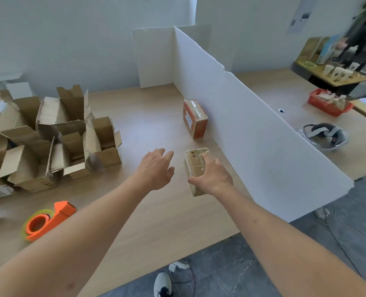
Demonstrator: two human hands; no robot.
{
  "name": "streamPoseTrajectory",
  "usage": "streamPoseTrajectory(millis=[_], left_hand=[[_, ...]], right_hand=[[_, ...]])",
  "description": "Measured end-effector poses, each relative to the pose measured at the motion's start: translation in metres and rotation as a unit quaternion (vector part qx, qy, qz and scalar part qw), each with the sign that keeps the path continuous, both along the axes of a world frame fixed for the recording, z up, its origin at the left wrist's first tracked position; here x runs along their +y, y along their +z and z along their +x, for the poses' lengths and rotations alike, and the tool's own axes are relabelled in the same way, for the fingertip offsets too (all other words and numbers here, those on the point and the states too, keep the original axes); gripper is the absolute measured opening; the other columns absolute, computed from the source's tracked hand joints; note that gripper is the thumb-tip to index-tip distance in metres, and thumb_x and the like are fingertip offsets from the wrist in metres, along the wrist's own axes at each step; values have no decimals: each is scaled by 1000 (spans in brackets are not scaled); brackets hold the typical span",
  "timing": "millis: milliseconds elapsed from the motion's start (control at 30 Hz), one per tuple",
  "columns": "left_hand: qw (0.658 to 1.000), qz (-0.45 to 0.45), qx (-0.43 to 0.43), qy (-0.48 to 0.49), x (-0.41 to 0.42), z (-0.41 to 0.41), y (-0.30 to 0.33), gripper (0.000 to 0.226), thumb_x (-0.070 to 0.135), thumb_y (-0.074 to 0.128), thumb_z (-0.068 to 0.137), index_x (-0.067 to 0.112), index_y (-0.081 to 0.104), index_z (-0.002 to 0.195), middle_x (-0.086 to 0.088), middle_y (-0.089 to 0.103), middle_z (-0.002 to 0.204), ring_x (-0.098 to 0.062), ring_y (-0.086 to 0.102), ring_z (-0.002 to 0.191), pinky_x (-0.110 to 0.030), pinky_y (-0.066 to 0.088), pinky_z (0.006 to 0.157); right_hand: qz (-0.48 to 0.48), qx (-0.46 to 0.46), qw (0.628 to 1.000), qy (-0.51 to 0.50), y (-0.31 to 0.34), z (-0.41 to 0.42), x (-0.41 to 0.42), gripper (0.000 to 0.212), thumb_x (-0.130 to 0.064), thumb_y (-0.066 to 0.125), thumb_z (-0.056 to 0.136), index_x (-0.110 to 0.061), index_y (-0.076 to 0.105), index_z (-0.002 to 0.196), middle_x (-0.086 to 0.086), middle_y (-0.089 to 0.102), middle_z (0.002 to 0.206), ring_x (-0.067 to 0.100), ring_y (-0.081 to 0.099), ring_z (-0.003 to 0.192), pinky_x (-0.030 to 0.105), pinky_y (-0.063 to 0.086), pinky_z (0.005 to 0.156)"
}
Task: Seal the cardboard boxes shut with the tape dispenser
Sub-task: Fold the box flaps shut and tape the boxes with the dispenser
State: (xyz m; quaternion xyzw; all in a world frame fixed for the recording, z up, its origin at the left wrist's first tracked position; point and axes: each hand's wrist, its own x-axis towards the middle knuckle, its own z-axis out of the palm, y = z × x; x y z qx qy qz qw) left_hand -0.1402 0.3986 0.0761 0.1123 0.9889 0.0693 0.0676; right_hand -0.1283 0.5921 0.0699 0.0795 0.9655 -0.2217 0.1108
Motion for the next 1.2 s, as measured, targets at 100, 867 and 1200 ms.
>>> streamPoseTrajectory(millis=[100,867,1200], left_hand=[[1000,-2,-10,-5,7,-30,-9,58,38,48,102,15,33,153,-15,40,152,-33,39,138,-42,30,115],[990,18,-62,128,40,-256,-53,51,33,48,101,12,39,147,-15,44,145,-33,42,134,-40,33,110],[982,37,-73,171,8,-346,-113,55,29,48,100,12,35,151,-15,42,146,-33,40,135,-41,32,110]], right_hand=[[4,-12,1000,-9,-7,-23,8,92,-60,72,66,-39,33,146,1,45,123,29,58,113,42,54,90],[-53,-60,993,83,-64,-293,7,86,-54,73,70,-41,30,144,3,42,127,31,58,110,43,53,93],[-24,-53,992,111,-133,-398,-39,87,-50,70,83,-35,24,155,9,31,148,36,46,131,45,46,101]])
